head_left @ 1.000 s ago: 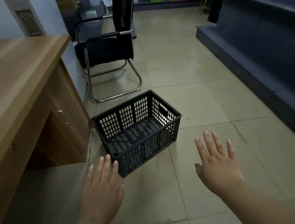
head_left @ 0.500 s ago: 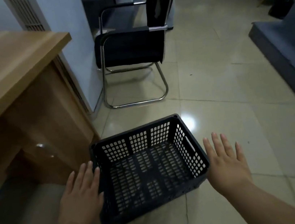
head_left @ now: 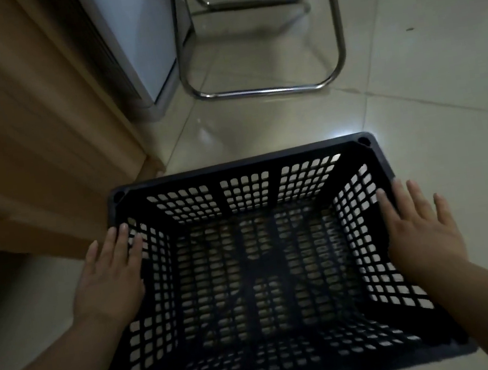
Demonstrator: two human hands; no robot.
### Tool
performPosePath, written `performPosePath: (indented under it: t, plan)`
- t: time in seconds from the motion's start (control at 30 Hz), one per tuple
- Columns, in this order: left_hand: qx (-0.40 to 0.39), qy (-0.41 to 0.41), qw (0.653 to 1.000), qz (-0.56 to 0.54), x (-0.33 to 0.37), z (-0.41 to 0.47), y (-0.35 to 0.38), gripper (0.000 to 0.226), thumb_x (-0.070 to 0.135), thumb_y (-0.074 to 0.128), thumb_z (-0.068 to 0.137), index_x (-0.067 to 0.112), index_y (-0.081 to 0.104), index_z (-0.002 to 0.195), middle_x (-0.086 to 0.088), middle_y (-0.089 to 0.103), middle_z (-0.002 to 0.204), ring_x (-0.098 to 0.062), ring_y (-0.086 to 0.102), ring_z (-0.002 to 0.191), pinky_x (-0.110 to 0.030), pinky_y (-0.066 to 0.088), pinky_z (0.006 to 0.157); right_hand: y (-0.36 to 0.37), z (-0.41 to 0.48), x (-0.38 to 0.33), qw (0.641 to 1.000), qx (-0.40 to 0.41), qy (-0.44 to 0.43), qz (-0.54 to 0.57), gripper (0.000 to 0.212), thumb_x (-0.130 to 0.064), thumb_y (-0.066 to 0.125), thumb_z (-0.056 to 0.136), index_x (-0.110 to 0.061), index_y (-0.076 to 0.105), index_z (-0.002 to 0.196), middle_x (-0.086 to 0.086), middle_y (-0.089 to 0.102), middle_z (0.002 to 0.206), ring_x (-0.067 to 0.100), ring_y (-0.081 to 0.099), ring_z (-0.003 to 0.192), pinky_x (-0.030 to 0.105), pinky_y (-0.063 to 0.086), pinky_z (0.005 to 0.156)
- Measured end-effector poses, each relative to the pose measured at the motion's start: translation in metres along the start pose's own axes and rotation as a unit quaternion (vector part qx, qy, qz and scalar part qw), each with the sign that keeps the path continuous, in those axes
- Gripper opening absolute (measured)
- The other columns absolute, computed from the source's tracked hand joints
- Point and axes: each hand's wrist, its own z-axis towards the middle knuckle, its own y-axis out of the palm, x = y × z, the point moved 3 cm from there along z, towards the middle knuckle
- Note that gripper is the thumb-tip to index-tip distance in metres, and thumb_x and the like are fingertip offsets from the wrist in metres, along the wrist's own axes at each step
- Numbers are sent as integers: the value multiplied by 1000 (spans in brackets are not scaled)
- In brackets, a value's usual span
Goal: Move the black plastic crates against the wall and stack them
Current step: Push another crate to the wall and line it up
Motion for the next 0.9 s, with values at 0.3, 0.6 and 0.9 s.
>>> performPosePath:
  t: [0.3,0.6,0.9]
  plan:
    - [54,11,998,-38,-7,6,21,93,25,66,76,13,4,145,-13,-6,153,-21,-4,142,-36,-33,102,40,26,4,995,88,-6,-36,81,-14,52,80,-16,5,146,12,-13,153,14,-46,129,34,-30,104]
    - [32,-2,996,-79,-53,-79,-2,92,19,61,80,12,-4,144,-13,-18,151,-20,-39,134,-34,-31,103,-17,-20,2,971,201,-130,5,83,-1,68,57,-3,41,136,11,-4,158,19,-14,145,35,-10,115]
    - [31,-91,986,-137,-119,-323,-38,79,23,46,89,17,-13,142,-11,-24,148,-21,-18,138,-35,-45,88,-110,-149,-38,895,324,-304,33,63,-16,27,75,-9,30,137,2,-12,158,19,-8,146,37,-6,116]
